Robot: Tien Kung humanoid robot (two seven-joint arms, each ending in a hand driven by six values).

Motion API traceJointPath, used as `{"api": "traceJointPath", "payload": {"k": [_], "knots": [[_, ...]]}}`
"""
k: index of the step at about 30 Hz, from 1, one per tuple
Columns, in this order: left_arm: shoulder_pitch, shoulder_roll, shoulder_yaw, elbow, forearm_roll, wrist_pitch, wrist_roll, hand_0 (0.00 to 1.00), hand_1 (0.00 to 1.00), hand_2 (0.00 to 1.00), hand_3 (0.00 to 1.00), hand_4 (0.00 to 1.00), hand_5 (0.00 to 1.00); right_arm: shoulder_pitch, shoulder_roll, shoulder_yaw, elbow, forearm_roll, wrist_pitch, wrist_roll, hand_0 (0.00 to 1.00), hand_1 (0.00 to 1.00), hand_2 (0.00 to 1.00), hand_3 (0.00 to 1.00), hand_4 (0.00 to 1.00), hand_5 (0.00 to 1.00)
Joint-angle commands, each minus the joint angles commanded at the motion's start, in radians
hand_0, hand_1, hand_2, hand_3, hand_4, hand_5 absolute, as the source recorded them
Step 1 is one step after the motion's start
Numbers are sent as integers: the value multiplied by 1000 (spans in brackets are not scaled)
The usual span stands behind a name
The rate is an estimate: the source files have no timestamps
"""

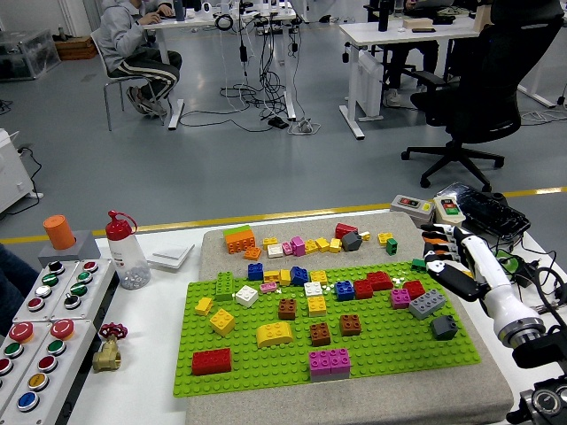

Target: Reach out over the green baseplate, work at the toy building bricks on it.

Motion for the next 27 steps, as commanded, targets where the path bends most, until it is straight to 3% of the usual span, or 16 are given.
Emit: {"api": "traceJointPath", "payload": {"k": [5,10,19,27], "knots": [[-1,0,-2,0,8,-3,3,628,596,606,404,335,978,-61,24,106,1,185,66,-7,759,779,801,771,419,444],[0,-1,-2,0,12,-6,6,628,596,608,406,336,981,-91,41,138,-4,384,115,-14,770,781,800,769,436,473],[2,-2,0,0,7,-6,6,628,596,608,406,336,983,-98,45,136,-7,684,135,-13,770,778,798,766,443,476],[6,-3,-11,-2,24,-8,9,628,596,610,411,338,985,-97,46,124,-10,842,132,-17,769,776,790,760,445,472]]}}
